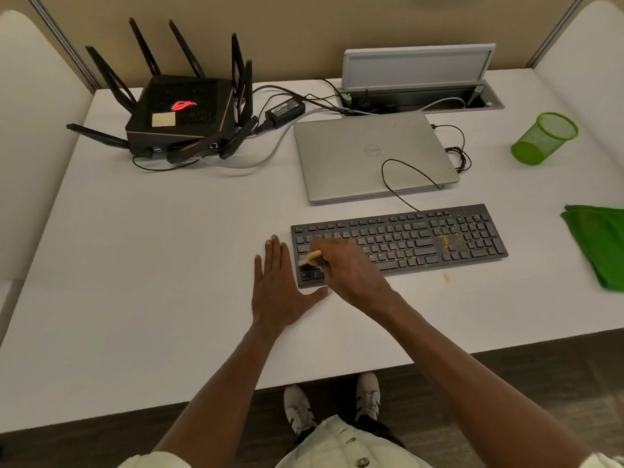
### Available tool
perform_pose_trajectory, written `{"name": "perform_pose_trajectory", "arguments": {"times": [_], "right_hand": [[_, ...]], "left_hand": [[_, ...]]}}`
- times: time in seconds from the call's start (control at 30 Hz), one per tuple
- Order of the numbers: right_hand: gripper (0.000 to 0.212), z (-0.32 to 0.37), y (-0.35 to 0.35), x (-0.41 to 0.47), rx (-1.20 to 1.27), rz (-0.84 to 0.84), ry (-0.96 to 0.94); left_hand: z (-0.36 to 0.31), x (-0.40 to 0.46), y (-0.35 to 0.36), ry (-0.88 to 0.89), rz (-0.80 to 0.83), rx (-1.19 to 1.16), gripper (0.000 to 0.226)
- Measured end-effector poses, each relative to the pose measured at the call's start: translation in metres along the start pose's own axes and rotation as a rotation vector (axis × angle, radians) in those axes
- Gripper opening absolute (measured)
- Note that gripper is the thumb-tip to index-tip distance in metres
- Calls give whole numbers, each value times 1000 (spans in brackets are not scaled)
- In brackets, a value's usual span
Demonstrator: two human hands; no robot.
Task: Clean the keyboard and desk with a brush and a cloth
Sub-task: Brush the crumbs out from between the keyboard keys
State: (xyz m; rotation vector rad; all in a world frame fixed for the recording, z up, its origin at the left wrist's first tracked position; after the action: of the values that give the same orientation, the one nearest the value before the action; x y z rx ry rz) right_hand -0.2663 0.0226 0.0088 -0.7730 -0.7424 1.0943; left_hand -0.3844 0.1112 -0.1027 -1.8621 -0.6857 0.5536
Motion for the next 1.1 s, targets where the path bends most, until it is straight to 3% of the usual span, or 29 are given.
{"name": "perform_pose_trajectory", "arguments": {"times": [0.13,0.2,0.53,0.7,0.83,1.1], "right_hand": [[5,1,-10,5,58,-132,60],[14,2,-9,15,82,-183,138],[13,-20,-10,9,155,-286,514],[15,-15,-14,14,167,-341,454],[16,-1,1,25,167,-291,406],[16,-40,-22,7,71,-343,510]], "left_hand": [[-1,-1,-1,14,-11,-19,140],[-1,-1,-1,11,-19,-22,138],[-2,-1,-1,1,8,-13,138],[-1,0,-1,3,3,-5,138],[-2,-1,-2,8,-18,-7,138],[-4,0,-4,-14,23,17,137]]}}
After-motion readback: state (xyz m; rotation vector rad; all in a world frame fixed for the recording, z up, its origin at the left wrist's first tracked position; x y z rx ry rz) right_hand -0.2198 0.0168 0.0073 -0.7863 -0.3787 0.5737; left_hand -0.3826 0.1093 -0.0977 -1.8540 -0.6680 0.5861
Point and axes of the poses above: each hand's wrist, its own x-axis towards the middle knuckle, its own y-axis out of the palm, z = x × y, the point moved 2 cm from there along x, towards the middle knuckle
